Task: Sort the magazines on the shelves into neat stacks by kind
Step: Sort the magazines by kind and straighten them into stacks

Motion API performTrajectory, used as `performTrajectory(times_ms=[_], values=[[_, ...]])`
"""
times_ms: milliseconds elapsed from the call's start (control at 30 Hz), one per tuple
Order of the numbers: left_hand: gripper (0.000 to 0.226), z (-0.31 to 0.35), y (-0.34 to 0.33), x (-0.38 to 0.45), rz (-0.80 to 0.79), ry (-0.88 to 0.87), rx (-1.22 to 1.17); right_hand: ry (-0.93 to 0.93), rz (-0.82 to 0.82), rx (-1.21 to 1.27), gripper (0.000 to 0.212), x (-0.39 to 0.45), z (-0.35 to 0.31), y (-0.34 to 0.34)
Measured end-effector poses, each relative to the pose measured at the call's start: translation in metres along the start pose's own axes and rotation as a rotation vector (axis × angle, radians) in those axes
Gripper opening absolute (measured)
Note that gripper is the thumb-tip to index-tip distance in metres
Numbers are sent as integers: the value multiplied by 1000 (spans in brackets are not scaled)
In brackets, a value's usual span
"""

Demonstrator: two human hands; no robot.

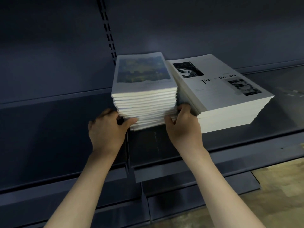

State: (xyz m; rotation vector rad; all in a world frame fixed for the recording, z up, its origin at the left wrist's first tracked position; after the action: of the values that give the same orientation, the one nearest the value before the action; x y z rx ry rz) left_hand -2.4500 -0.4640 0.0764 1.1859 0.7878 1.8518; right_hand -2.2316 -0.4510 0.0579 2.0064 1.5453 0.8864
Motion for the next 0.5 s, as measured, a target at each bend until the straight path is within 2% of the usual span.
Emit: performTrajectory(times_ms=[133,267,500], values=[[51,0,-2,0,2,9,13,3,-93,-103,58,8,-5,-11],[50,3,-3,-2,19,-19,13,29,-93,-161,59,13,-8,-12],[46,8,-5,-5,43,-56,59,30,86,124,48,1,3,-18]])
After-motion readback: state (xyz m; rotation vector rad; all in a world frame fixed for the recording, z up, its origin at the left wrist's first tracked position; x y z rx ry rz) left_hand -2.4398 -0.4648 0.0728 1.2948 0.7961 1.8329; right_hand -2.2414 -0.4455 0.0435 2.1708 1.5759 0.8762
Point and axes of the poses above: each hand's wrist, its own x-axis towards the middle knuckle, its own y-axis out of the back of the hand, z = x × y, the point moved 10 cm from there along x, towards the middle knuckle, and after that the axes turned 1 degree about y, right-handed, at the moved point
